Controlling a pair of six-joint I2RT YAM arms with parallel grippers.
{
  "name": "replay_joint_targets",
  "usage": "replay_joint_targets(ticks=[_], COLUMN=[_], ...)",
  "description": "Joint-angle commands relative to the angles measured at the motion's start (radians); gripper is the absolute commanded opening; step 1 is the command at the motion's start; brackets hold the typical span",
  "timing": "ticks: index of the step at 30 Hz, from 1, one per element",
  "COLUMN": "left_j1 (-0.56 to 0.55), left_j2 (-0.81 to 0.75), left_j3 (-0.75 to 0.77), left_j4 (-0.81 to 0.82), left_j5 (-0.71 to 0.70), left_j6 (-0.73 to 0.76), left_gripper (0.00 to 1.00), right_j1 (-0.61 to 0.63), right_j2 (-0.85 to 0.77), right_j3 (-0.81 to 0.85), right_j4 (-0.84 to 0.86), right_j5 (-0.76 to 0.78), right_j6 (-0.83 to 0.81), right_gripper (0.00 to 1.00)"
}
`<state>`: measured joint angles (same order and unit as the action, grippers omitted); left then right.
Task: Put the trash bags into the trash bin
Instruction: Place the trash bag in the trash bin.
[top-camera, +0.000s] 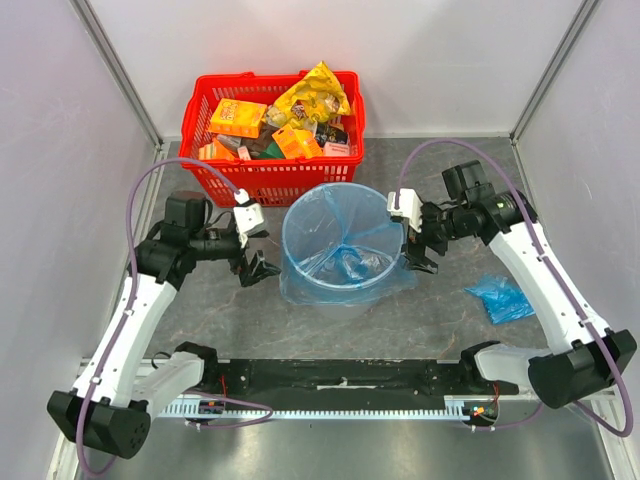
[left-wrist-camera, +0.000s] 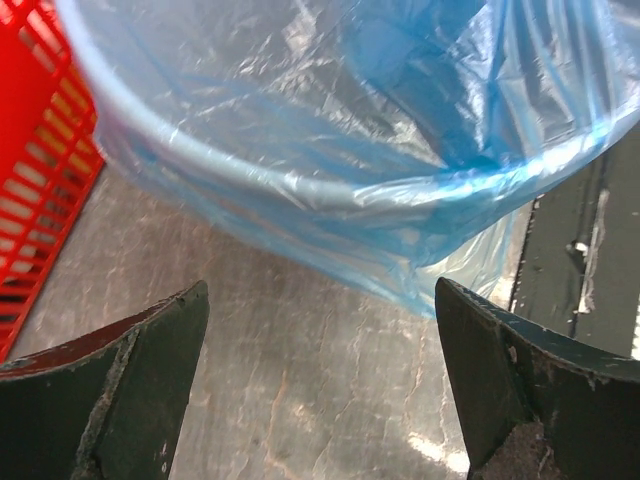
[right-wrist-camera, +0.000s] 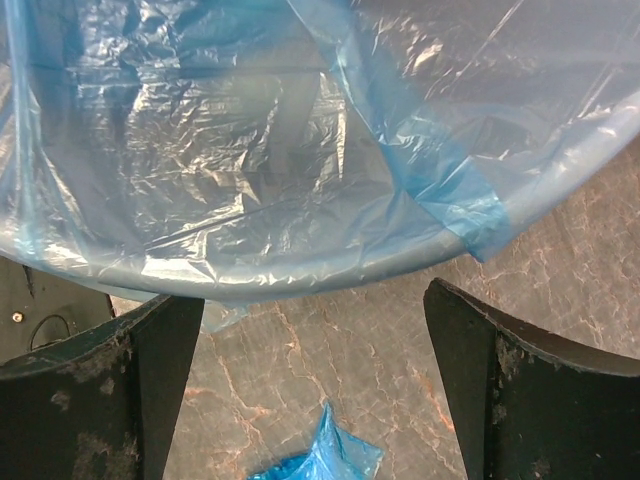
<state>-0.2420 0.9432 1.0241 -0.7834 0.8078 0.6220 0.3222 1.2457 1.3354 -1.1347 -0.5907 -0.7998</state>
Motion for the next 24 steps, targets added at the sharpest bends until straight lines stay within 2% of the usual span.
replay_joint_targets(ticks=[1, 11, 16, 21, 24], left_j1=[0.009, 0.012, 0.012, 0.010, 0.010], left_j2=[0.042, 0.128, 0.129, 0.144, 0.154], left_j3=[0.034, -0.019, -0.058, -0.064, -0.065], left_j4=[0.052, 0.156, 0.197, 0.197, 0.199], left_j5=[0.146, 0.172, 0.188, 0.215, 0.235], left_j6=[0.022, 0.056, 0.065, 0.071, 0.065], left_gripper=[1.00, 1.00, 0.96, 0.76, 0.62], right_j1=[-0.008, -0.011, -0.009, -0.009, -0.009], right_j2=[0.015, 0.046, 0.069, 0.089, 0.096], right_j3=[-0.013, -0.018, -0.018, -0.015, -0.016], right_j4=[0.019, 0.010, 0.010, 0.009, 0.006], right_j5=[-0.047, -0.098, -0.130, -0.162, -0.170], right_j6=[-0.047, -0.082, -0.096, -0.107, -0.111], right_gripper=[0.98, 0.98, 0.93, 0.84, 0.73])
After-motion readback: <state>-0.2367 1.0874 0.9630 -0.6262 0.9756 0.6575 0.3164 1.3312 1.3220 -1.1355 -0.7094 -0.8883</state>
